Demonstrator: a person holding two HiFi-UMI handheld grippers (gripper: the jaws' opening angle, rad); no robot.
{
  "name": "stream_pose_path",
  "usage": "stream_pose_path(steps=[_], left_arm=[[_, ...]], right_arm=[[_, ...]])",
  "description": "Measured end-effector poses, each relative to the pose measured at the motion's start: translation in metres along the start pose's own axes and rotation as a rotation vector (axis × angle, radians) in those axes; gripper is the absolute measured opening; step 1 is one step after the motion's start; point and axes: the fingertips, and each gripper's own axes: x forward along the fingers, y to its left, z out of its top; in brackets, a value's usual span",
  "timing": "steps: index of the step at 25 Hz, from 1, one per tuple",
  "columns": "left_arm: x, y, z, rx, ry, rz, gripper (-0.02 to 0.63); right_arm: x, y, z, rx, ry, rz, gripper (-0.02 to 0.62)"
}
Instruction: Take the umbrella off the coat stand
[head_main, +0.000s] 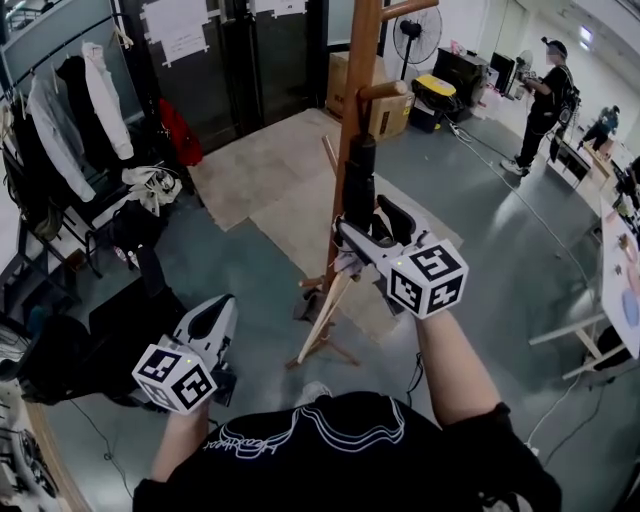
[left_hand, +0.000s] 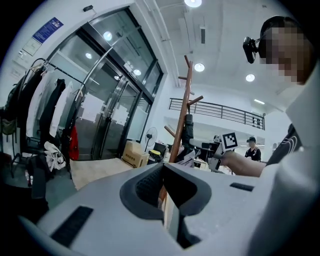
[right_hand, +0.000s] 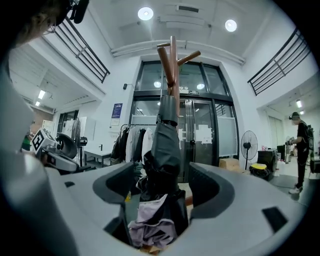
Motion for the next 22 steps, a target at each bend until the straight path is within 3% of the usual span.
stream_pose_path(steps=[8, 11, 22], left_arm=[[0.01, 0.015, 0.006, -0.01, -0.014, 0.028, 0.005], [0.011, 0.016, 0.003, -0.014, -0.008, 0.032, 0.005], [0.007, 0.02, 0.003, -0.011, -0.016, 0.05, 0.005]], right_arm=[[0.017, -0.003, -0.015, 0.021, 0.043, 0.027, 0.317], [0.019, -0.003, -0.02, 0.026, 0.06, 0.036, 0.278], [0.019, -0.004, -0.022, 0.042, 0.047, 0.042, 0.23]])
